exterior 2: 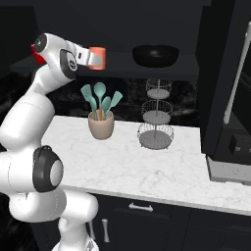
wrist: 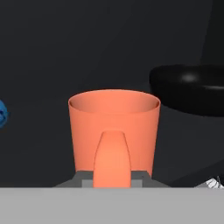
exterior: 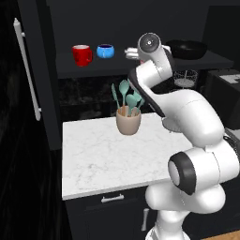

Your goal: Gather all objects into one cabinet and sort the glasses and bowls to opposite sides.

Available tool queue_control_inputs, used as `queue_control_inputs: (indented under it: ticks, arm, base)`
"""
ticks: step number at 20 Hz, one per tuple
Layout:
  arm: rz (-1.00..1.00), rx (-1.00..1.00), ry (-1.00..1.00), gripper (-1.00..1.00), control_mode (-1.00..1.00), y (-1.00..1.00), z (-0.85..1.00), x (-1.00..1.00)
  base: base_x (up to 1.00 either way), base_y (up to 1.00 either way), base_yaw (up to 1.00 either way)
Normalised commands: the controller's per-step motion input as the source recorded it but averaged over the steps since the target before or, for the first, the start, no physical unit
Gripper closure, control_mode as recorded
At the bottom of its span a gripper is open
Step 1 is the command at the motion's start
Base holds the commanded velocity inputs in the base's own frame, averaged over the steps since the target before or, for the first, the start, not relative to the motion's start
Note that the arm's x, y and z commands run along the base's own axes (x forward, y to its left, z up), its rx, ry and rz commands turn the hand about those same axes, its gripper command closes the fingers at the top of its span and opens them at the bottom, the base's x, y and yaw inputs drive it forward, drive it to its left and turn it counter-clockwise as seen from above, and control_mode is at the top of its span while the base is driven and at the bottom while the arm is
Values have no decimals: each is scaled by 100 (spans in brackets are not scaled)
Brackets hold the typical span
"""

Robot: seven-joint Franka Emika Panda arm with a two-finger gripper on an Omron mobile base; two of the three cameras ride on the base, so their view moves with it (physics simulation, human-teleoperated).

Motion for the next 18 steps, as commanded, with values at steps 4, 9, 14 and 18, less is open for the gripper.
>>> queue_control_inputs:
  ticks: [4,9,14,18]
  arm:
    - [7,0,-1,100,-100,70,3,-6]
    - [9,0,0,100,-100,61,1,0]
    - [10,0,0,100,-100,44,0,7]
    - [9,0,0,100,-100,35,11,24]
  base:
    - [0,0,0]
    - [0,0,0]
    - [0,0,0]
    - [0,0,0]
